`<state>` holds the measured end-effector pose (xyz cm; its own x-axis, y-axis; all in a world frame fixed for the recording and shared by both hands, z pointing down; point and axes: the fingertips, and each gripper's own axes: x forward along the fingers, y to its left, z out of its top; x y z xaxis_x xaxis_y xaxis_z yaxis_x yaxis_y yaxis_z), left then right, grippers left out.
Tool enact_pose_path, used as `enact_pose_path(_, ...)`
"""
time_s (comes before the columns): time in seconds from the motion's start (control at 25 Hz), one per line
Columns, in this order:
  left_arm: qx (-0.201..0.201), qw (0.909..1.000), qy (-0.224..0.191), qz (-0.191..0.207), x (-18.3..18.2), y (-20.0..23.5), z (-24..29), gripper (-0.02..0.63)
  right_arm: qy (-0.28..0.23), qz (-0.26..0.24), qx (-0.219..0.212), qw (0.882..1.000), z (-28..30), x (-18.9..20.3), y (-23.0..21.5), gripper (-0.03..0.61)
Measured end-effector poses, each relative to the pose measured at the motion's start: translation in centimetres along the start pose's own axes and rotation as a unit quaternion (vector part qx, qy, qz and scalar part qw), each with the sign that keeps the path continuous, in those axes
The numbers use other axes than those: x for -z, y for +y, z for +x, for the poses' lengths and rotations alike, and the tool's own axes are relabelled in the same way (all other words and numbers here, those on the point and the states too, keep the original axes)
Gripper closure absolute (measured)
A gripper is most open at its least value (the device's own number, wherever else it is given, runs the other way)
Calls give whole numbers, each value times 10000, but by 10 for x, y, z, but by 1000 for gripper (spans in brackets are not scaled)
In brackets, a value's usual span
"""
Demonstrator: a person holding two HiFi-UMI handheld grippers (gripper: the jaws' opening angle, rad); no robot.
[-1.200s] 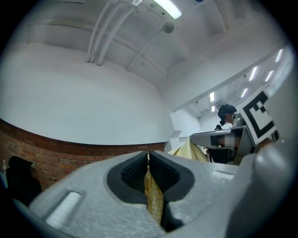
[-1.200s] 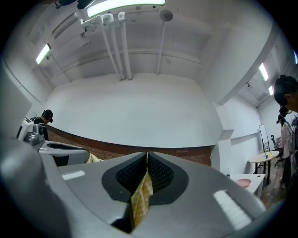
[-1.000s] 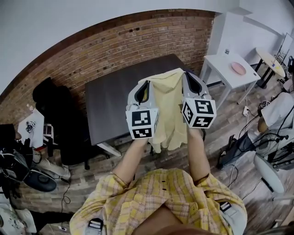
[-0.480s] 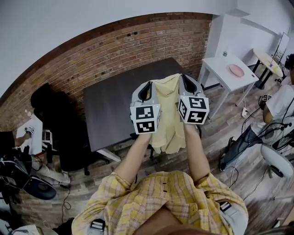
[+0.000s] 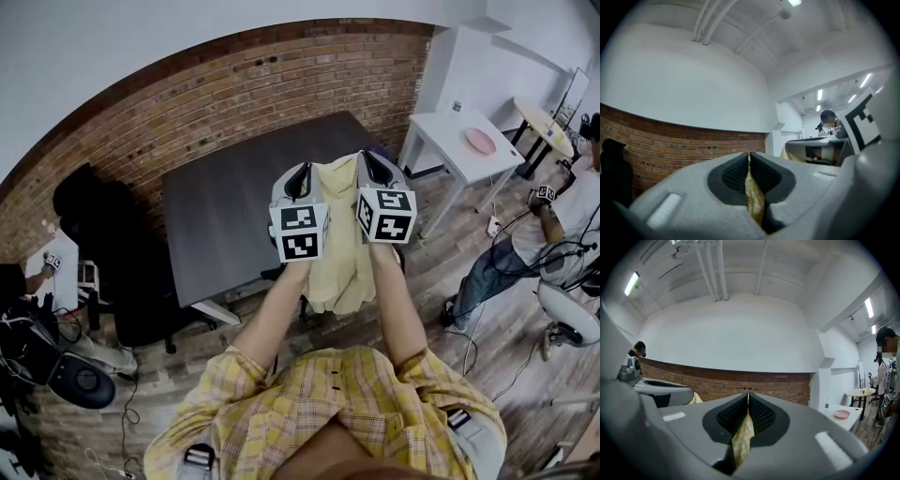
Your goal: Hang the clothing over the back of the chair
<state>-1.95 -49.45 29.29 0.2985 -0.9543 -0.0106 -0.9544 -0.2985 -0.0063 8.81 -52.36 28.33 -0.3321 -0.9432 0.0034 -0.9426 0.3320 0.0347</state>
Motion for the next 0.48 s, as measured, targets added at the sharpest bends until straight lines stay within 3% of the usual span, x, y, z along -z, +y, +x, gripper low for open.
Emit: enact_pose_path(0.48,-55,9992,313,-243,33,7,22,601,218,151,-7,9996,22,32,2,563)
